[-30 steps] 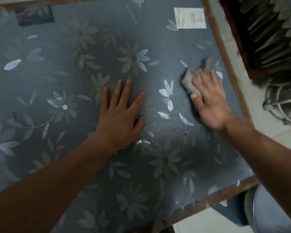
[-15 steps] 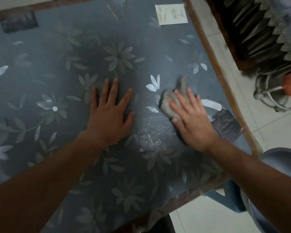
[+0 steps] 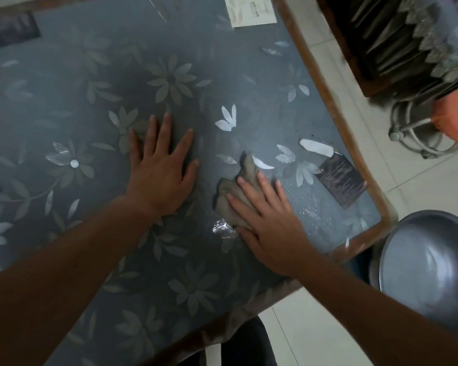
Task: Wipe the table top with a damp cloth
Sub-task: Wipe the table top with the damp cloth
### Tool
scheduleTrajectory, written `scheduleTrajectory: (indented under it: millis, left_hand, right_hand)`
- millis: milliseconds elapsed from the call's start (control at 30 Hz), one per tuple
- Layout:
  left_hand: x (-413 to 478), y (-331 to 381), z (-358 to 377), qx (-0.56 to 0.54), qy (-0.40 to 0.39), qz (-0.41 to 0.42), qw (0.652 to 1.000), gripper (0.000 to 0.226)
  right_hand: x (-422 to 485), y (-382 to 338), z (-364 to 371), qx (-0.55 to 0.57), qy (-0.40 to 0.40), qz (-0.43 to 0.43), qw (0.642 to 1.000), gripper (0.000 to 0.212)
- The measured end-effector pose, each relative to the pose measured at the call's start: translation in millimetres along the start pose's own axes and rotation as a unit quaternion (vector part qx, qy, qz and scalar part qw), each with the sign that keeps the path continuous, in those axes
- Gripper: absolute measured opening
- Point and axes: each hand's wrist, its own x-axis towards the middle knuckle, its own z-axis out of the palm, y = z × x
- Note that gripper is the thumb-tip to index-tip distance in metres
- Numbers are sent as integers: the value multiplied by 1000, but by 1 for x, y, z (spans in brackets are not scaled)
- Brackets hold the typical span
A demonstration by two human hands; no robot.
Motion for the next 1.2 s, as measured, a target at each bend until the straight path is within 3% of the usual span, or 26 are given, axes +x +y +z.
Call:
scheduleTrajectory:
  millis: [200, 267, 367, 433, 500, 600, 667, 767, 900, 967, 1100, 1167, 1200]
  left_hand:
    - [-15, 27, 13, 10, 5, 37, 999, 62]
    - [-17, 35, 16, 23, -1, 37, 999, 62]
    - [-19, 40, 18, 24, -17, 27, 999, 63]
    - [-22, 40, 18, 18, -15, 24, 999, 63]
    - [-28, 40, 18, 17, -2, 25, 1000, 61]
    - [-50, 38, 22, 23, 23, 10, 999, 57]
    - [-67, 39, 25, 28, 25, -3, 999, 58]
    - [-85, 45, 29, 43, 10, -21, 999, 62]
    - [-87, 49, 32, 55, 12, -26, 998, 65]
    - [-88, 50, 34, 62, 23, -28, 997, 64]
    - [-88, 48, 38, 75, 36, -26, 996, 62]
    - [-88, 47, 39, 79, 38, -21, 996, 62]
    - [-88, 47, 39, 78, 38, -20, 996, 62]
  right_hand:
    - [34, 74, -29, 58, 40, 251, 965, 59]
    - [22, 51, -20, 28, 46, 218, 974, 58]
    - [-24, 20, -6, -8, -12, 39, 999, 59]
    - [-27, 39, -12, -9, -36, -28, 999, 60]
    - [-4, 65, -21, 6, -13, 16, 1000, 57]
    - [46, 86, -32, 78, 32, 165, 983, 58]
    - [61, 77, -28, 72, 55, 190, 978, 59]
    - [35, 45, -15, 38, 56, 78, 995, 57]
    - [-31, 43, -4, 1, 1, -77, 997, 58]
    - [-37, 68, -9, -9, 0, -47, 999, 59]
    - [-27, 90, -18, 59, 70, 181, 979, 57]
    - [-32, 63, -10, 42, 81, 197, 976, 57]
    - [-40, 47, -3, 32, 67, 157, 985, 57]
